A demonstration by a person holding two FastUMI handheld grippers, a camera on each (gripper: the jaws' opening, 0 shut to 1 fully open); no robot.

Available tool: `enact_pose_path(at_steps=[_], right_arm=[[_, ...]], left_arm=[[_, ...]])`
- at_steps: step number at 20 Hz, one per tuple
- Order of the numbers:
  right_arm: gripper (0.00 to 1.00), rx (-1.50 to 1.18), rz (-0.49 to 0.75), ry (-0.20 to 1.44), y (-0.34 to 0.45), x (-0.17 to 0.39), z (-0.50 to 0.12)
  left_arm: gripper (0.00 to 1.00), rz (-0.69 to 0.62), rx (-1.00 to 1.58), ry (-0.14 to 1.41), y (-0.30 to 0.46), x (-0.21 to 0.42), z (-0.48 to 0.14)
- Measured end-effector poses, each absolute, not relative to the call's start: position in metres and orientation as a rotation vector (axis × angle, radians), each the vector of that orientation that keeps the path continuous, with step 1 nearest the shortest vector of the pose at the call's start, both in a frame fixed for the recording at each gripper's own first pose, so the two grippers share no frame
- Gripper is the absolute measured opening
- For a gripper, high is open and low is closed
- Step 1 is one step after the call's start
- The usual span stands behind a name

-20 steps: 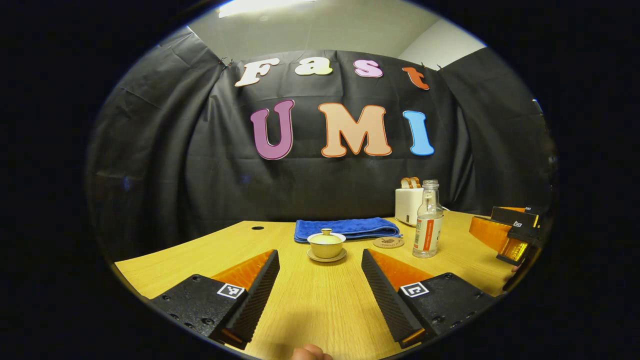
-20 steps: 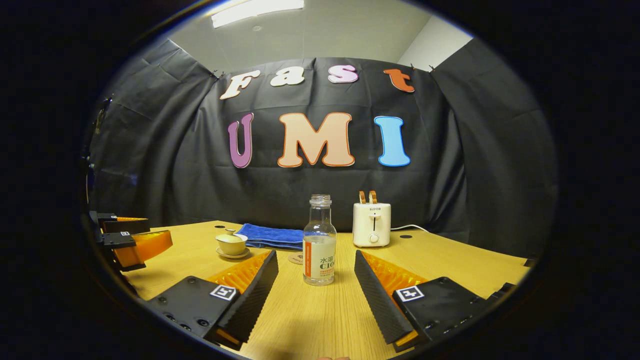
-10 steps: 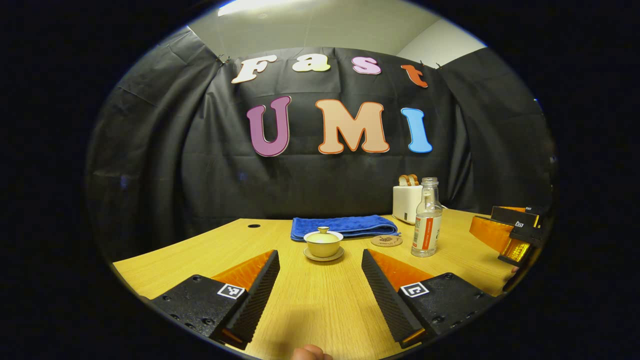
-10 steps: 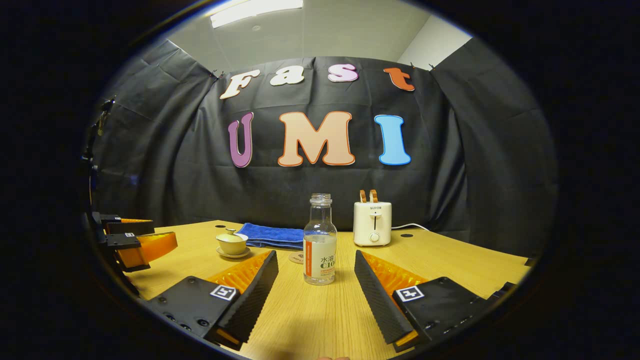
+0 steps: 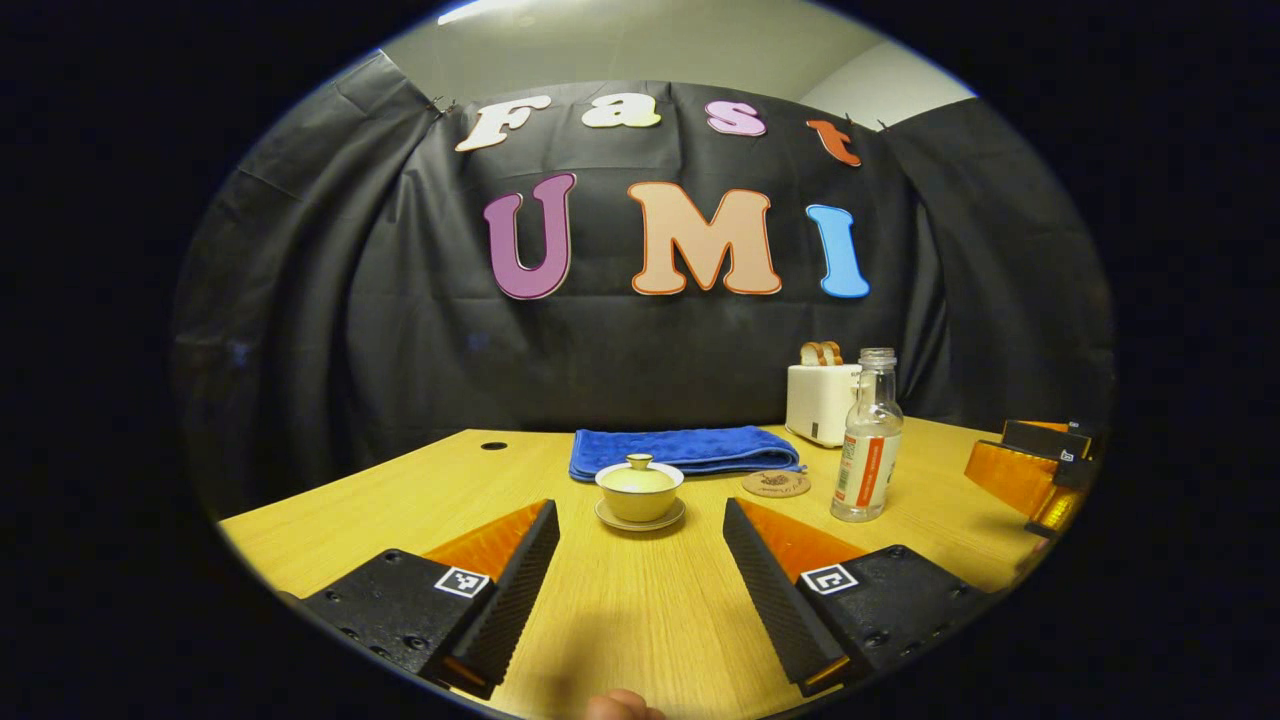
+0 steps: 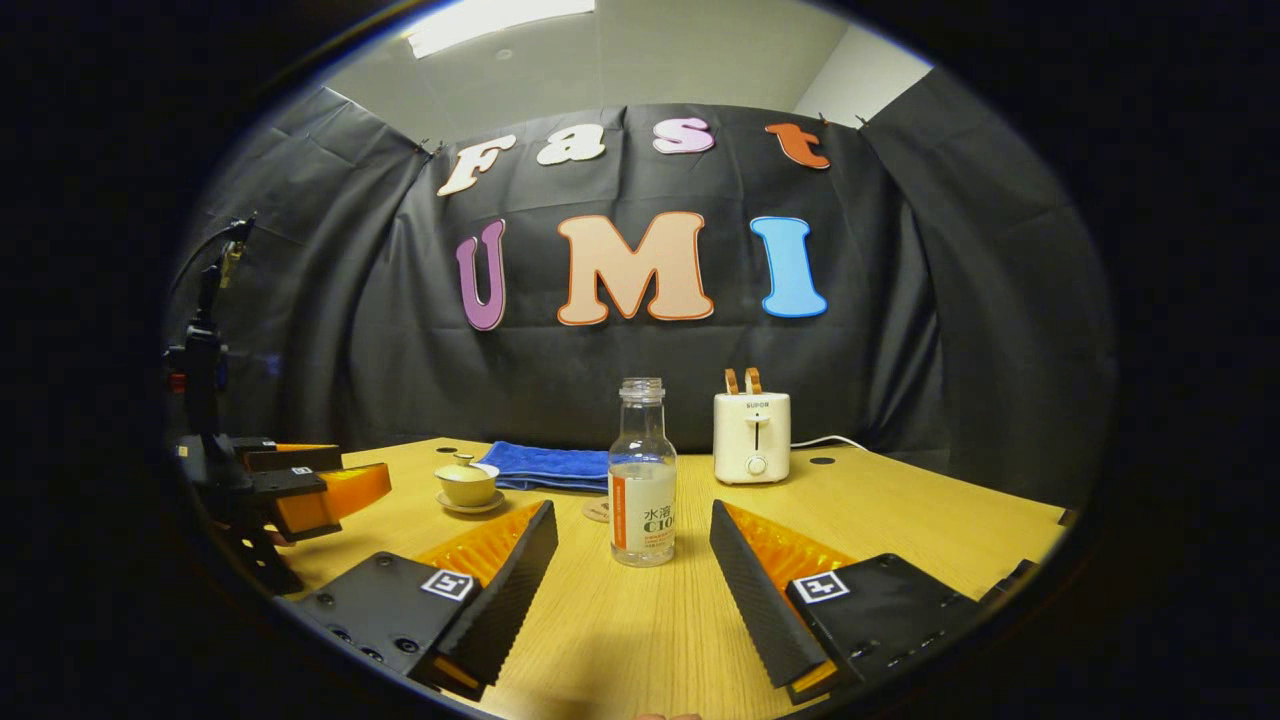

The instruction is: Open the teacup lid with one hand, grasp the water bottle and pour water into the teacup with the other hand; after pouring, place the water bottle on the coaster and then close the teacup lid.

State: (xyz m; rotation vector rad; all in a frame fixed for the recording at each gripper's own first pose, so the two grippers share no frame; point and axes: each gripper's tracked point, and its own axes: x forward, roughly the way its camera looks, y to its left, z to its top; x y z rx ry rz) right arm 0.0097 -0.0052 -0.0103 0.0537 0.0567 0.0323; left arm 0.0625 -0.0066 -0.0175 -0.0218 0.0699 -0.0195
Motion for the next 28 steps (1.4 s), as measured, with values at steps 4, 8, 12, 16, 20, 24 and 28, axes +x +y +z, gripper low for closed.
enact_pose_path(at_steps=[4,8,12,16,20,24,28], right_arm=[[0.99,0.055,0.040,0.062,-0.005,0.009,-0.011],[1.00,0.055,0.044,0.062,-0.004,0.009,-0.011],[0.95,0.056,0.051,0.068,-0.003,0.010,-0.012],[0.97,0.054,0.041,0.073,-0.010,0.013,-0.014],[0.95,0.053,0.027,0.081,-0.017,0.014,-0.015],[0.94,0.043,0.016,0.086,-0.024,0.016,-0.016],[0.99,0.052,0.000,0.093,-0.030,0.017,-0.018]], left_arm=[[0.96,-0.039,-0.021,0.073,-0.012,0.091,-0.020],[0.96,-0.046,-0.010,0.123,-0.016,0.123,-0.030],[0.97,-0.030,0.000,0.149,-0.012,0.153,-0.036],[0.97,-0.016,0.012,0.159,-0.007,0.178,-0.037],[0.97,-0.008,0.019,0.179,-0.004,0.196,-0.042],[0.96,0.003,0.012,0.204,0.001,0.213,-0.047],[0.96,0.010,0.023,0.229,0.002,0.224,-0.051]])
